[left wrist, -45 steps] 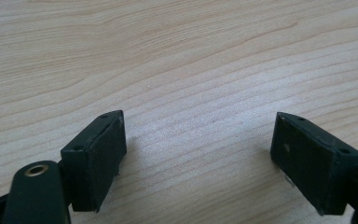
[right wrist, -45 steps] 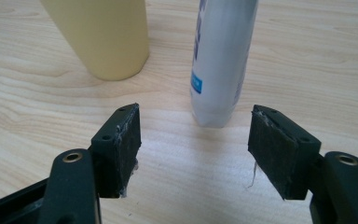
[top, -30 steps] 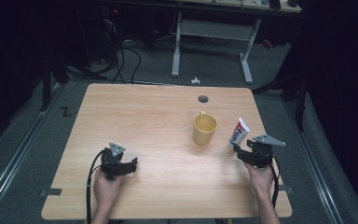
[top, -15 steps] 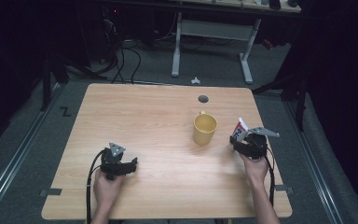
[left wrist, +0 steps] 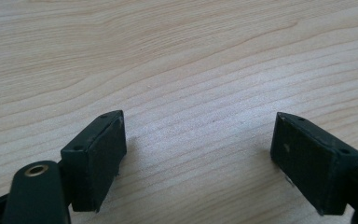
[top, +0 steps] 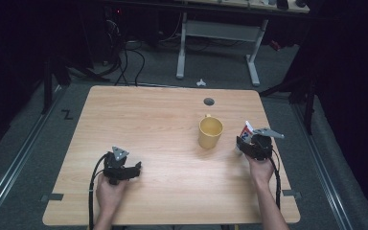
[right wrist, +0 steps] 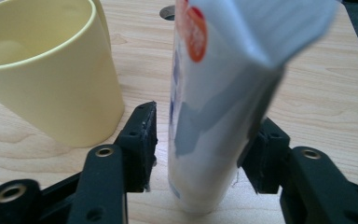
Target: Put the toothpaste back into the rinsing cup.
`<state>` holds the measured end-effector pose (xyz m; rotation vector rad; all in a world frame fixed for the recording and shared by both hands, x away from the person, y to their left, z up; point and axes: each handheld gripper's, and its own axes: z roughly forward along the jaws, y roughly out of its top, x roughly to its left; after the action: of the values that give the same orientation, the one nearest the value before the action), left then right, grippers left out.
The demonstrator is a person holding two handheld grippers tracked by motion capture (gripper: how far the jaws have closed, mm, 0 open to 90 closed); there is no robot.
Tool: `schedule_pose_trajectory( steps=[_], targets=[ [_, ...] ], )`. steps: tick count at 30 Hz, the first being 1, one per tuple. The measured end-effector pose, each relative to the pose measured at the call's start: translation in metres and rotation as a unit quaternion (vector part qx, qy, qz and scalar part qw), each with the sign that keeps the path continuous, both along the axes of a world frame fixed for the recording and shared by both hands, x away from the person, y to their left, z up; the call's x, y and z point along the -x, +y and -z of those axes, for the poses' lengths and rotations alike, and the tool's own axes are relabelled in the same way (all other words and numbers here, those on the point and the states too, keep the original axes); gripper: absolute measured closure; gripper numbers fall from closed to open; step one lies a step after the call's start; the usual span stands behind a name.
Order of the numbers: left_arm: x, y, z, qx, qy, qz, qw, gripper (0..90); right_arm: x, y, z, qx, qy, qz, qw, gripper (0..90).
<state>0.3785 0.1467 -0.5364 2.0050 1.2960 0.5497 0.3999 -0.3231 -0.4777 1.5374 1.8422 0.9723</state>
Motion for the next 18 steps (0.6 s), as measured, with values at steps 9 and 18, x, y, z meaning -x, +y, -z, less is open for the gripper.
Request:
schedule_pose_trajectory(
  steps=[9, 18],
  targets=[
    [0.0000, -0.0001, 0.0000, 0.000, 0.000, 0.000, 1.0000, 18.6, 0.0000, -0.0027, -0.0011, 0.001, -0.006, -0.004, 1.0000, 60.0],
    [-0.0001, -0.0001, 0.0000, 0.000, 0.000, 0.000, 1.0000, 18.5, 0.0010, -0.0029, -0.0036, 0.008, -0.003, -0.021, 0.9997, 63.8]
  ],
)
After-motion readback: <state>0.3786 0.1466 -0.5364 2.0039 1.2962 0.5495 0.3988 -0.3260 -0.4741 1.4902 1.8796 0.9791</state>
